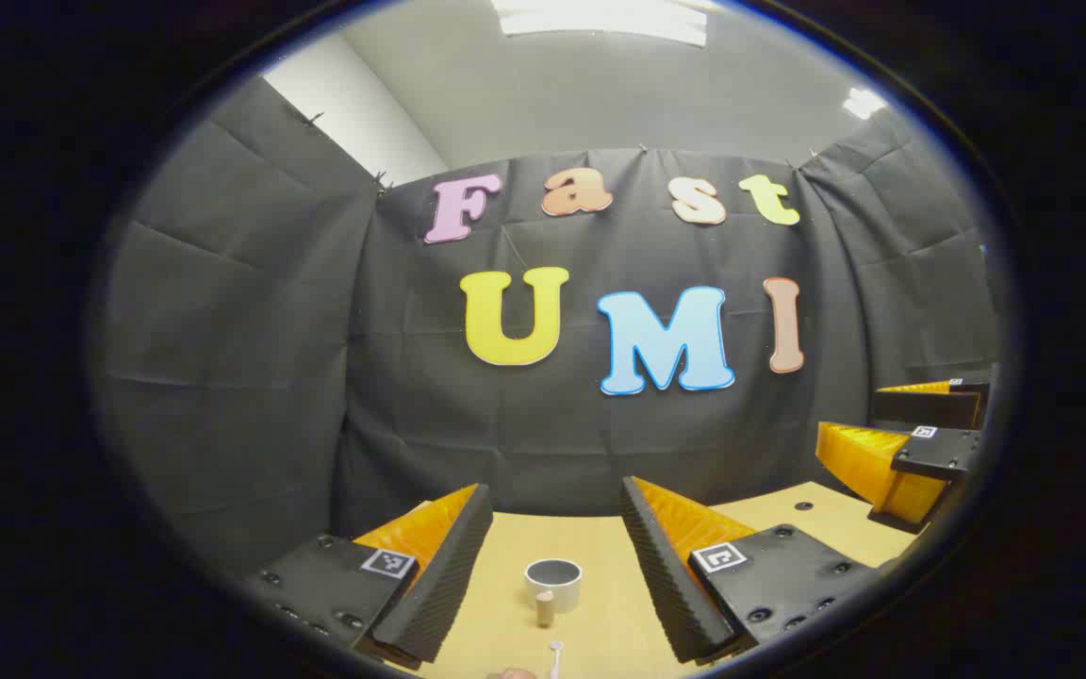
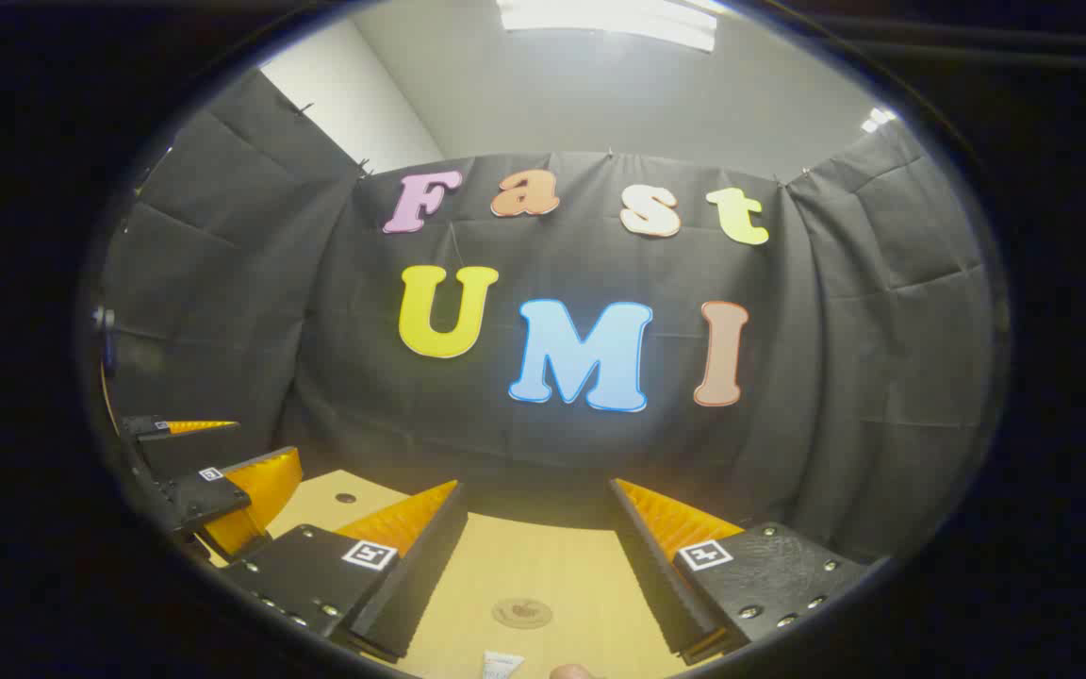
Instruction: Put the toothbrush and toothpaste on the desktop into the cup, then pick up the cup and place it on the coaster on the desktop.
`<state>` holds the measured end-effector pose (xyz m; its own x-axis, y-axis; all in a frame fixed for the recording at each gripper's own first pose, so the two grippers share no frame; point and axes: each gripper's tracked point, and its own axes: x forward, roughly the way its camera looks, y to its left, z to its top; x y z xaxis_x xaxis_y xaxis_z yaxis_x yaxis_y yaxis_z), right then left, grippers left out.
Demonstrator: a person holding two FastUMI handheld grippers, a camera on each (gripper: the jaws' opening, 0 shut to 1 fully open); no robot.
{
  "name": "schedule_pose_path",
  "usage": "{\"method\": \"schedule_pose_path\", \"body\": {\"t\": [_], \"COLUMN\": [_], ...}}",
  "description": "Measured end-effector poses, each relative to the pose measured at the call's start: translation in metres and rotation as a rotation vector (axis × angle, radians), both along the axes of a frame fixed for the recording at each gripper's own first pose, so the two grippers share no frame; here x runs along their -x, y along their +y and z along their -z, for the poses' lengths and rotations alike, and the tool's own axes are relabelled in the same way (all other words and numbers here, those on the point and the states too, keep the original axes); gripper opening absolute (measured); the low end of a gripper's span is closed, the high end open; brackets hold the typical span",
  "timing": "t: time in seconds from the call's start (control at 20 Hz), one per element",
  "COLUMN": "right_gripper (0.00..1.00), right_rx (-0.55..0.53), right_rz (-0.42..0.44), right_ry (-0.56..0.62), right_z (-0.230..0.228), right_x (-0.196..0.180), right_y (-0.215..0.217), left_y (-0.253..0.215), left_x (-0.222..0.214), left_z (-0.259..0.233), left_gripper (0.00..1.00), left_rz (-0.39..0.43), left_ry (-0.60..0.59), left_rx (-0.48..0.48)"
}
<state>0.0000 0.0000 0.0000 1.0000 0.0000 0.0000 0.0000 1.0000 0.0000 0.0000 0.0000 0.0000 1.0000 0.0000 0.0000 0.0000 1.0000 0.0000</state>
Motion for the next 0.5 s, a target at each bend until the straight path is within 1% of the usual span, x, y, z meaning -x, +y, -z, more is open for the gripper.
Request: {"method": "schedule_pose_path", "body": {"t": [0.3,0.5], "right_gripper": [0.93,0.93], "right_rx": [-0.012,-0.019], "right_rz": [0.033,0.05], "right_ry": [-0.004,0.015], "right_z": [-0.001,0.007], "right_x": [0.0,-0.003], "right_y": [-0.014,-0.021], "left_y": [-0.009,-0.015], "left_x": [-0.008,-0.017], "left_z": [0.0,0.004], "left_gripper": [0.9,0.91], "left_rz": [0.023,0.044], "left_ry": [0.001,0.01], "left_rx": [0.001,-0.004]}}
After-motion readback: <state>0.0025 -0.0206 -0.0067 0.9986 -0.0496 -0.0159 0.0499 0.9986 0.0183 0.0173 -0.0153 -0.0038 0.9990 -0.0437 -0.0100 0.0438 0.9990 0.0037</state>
